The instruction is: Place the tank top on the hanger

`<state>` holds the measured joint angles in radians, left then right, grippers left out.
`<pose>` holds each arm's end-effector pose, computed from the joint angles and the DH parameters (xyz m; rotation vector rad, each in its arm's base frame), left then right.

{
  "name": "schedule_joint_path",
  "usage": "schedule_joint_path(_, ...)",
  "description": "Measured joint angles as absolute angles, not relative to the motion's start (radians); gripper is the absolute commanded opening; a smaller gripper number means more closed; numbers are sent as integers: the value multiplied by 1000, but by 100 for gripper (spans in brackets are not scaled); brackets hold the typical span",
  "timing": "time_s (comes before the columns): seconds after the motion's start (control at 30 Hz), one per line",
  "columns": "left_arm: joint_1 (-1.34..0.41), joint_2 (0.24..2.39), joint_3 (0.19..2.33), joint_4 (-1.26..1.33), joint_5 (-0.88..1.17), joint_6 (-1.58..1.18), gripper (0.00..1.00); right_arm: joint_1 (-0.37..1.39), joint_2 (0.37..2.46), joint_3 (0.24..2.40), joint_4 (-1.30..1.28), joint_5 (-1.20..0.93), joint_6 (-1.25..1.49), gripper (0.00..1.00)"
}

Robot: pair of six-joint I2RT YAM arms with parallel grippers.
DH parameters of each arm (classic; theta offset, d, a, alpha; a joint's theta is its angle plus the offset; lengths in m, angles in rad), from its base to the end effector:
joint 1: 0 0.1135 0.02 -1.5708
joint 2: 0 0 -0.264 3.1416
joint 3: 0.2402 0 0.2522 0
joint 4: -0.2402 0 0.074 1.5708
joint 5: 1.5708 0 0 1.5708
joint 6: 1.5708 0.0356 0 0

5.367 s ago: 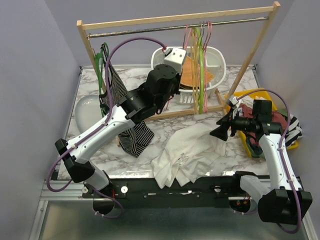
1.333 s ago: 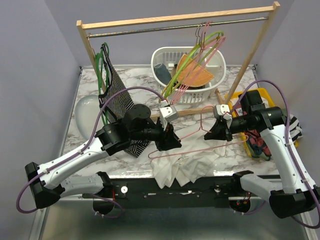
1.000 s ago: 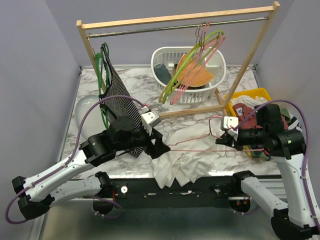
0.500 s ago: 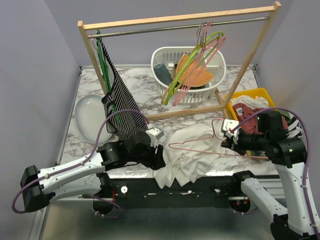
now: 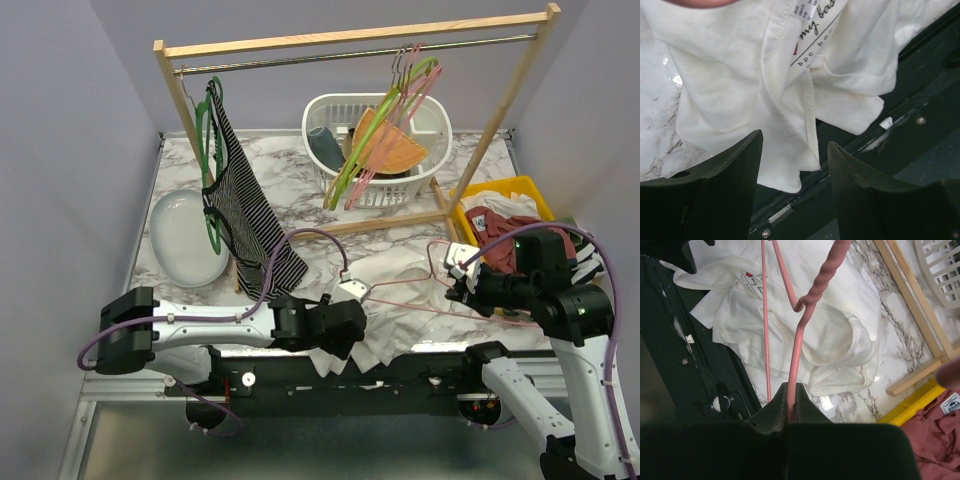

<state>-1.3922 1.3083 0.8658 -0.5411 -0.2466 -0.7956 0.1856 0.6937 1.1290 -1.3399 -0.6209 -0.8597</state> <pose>0.0545 -0.2530 0.2274 0.6722 2.5184 -0.5515 0.0723 0.0346 0.3591 -1.3621 1.8556 0.4309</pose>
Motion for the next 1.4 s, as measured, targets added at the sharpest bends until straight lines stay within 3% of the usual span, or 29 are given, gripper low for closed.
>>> schedule_joint_path(0.13, -1410, 1369, 873, -562, -308, -824, 58, 186, 683, 1106, -1340, -616, -856, 0)
schedule_joint_path(0.27, -1412, 1414, 877, -570, -358, -847, 23, 186, 677, 1091, -1340, -609, -856, 0)
schedule_joint_path(0.43, -1414, 1441, 881, -573, -400, -856, 1, 184, 678, 1091, -1340, -606, -857, 0)
schedule_joint_path(0.67, -1413, 1377, 867, -567, -424, -853, 1, 183, 678, 1091, -1340, -608, -873, 1)
schedule_joint_path(0.77, -1408, 1311, 839, -546, -426, -850, 25, 183, 678, 1091, -1340, -607, -880, 1)
schedule_joint_path(0.8, -1407, 1285, 825, -533, -426, -845, 38, 183, 678, 1091, -1340, -607, -882, 0)
schedule_joint_path(0.9, -1407, 1248, 801, -509, -421, -860, 49, 183, 678, 1091, -1340, -603, -881, 0)
schedule_joint_path(1.23, -1414, 1343, 787, -479, -420, -945, 51, 183, 696, 1091, -1340, -593, -874, 0)
schedule_joint_path(1.4, -1419, 1475, 849, -517, -449, -964, 40, 183, 697, 1091, -1340, -593, -873, 0)
